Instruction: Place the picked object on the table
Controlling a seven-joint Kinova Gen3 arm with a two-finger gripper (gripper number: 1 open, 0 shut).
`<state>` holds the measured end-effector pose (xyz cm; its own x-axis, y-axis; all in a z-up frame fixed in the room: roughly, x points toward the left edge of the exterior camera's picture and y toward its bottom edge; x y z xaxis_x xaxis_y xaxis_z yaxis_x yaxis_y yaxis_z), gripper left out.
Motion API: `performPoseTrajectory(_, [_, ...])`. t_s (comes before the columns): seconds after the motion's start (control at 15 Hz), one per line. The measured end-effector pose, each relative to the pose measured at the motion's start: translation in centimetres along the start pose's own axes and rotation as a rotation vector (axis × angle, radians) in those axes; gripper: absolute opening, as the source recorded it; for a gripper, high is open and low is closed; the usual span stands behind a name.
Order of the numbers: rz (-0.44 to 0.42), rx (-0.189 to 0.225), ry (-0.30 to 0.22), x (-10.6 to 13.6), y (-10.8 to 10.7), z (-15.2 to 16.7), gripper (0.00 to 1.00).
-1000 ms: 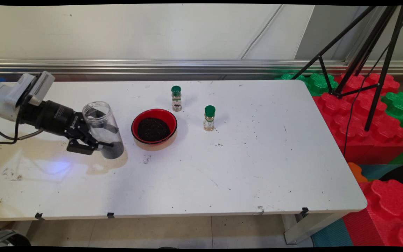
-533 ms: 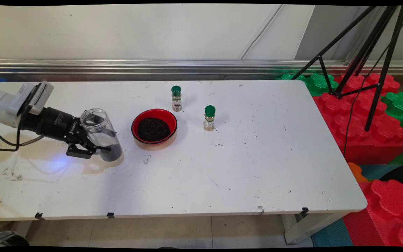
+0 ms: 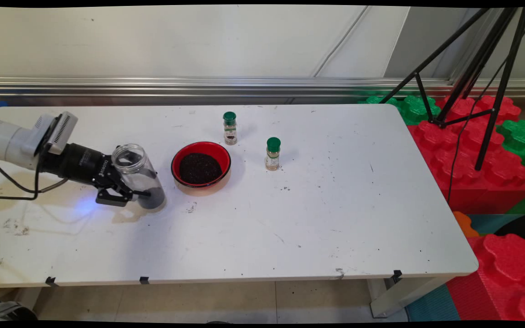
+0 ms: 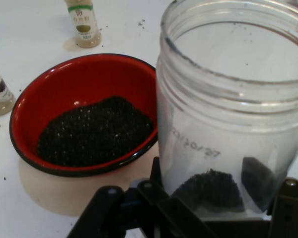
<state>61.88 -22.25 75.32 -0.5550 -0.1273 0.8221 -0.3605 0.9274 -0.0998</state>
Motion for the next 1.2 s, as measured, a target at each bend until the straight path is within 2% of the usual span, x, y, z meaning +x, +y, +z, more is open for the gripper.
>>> performPoseTrajectory(1.2, [0.015, 0.018, 0.020, -1.7, -0.6, 1.6, 0.00])
